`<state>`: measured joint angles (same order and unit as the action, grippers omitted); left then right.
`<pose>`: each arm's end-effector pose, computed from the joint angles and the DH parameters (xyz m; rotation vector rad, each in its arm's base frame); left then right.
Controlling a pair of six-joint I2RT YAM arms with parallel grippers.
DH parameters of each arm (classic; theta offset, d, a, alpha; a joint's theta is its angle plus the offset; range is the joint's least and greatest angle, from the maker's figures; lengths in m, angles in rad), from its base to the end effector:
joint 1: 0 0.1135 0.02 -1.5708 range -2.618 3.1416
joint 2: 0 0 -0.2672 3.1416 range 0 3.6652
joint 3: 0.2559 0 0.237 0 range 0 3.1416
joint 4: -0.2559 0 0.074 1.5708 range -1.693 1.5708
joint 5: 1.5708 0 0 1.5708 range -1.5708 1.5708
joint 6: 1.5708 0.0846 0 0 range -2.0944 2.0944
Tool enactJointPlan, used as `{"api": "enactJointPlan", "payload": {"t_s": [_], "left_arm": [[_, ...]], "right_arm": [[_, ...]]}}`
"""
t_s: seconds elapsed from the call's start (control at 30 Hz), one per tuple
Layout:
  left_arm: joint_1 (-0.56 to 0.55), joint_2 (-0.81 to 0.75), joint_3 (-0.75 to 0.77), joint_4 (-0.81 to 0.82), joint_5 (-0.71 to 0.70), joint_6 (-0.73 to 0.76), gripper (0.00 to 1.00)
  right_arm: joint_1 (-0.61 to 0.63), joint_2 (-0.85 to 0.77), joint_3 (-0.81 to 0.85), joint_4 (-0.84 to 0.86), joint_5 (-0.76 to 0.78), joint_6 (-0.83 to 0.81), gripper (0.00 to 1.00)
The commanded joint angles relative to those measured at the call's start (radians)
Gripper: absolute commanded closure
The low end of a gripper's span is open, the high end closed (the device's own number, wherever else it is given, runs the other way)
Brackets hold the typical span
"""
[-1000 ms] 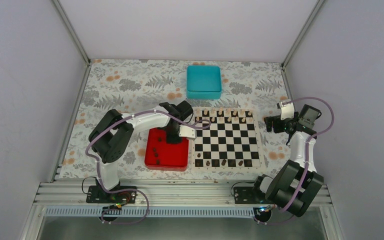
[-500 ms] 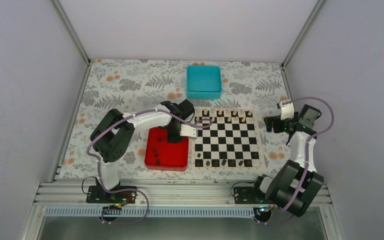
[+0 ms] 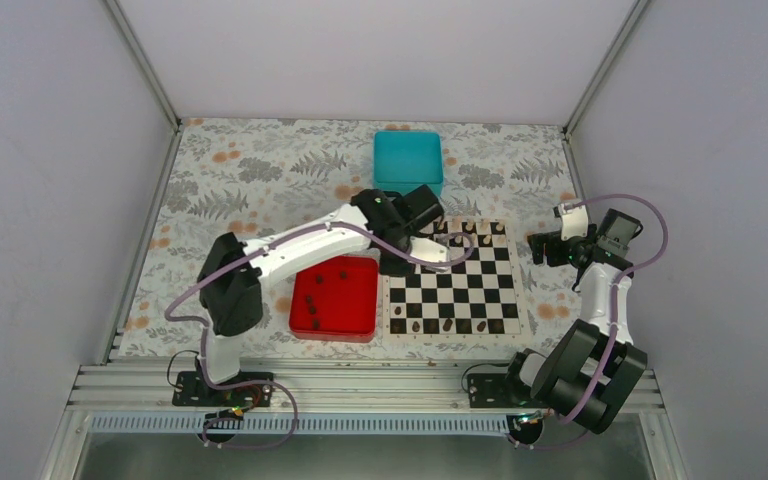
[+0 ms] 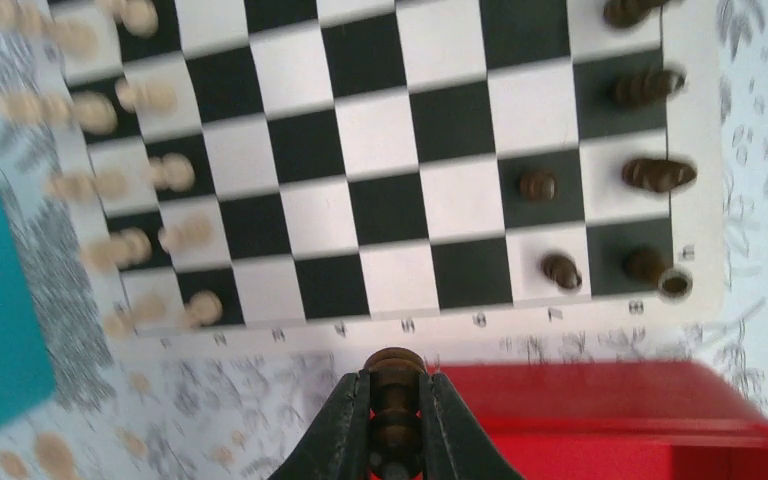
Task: Set up the chess pieces on the board
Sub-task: Place the chess piece on the chessboard.
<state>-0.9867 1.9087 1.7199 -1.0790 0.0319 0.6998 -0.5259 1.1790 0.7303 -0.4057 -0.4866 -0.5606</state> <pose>0.2141 -0.3288 0.2301 2.1288 1.8864 -0.1070 0.2346 -0.0904 0.2028 -0.2526 2.2870 0.0435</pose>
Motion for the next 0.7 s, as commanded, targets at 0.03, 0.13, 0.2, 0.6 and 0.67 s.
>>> {"api": "enactJointPlan", "payload": {"t_s": [0.03, 0.13, 0.2, 0.6, 0.67], "left_arm": [[-0.078, 0.143, 0.149, -0.042, -0.006, 0.006, 0.89], [-0.107, 0.225, 0.222, -0.055, 0.003, 0.018, 0.89], [-0.121, 0.267, 0.251, -0.06, 0.016, 0.027, 0.89], [-0.164, 0.372, 0.267, -0.05, 0.069, 0.045, 0.85], [-0.168, 0.379, 0.271, -0.047, 0.076, 0.045, 0.85]], "right_arm": [[-0.011, 0.008, 0.023, -0.006, -0.029, -0.017, 0.0], [-0.011, 0.01, 0.024, -0.008, -0.032, -0.017, 0.0], [-0.011, 0.011, 0.023, -0.01, -0.032, -0.018, 0.0], [-0.01, 0.024, 0.023, -0.01, -0.039, -0.022, 0.0], [-0.011, 0.024, 0.023, -0.012, -0.04, -0.022, 0.0]]}}
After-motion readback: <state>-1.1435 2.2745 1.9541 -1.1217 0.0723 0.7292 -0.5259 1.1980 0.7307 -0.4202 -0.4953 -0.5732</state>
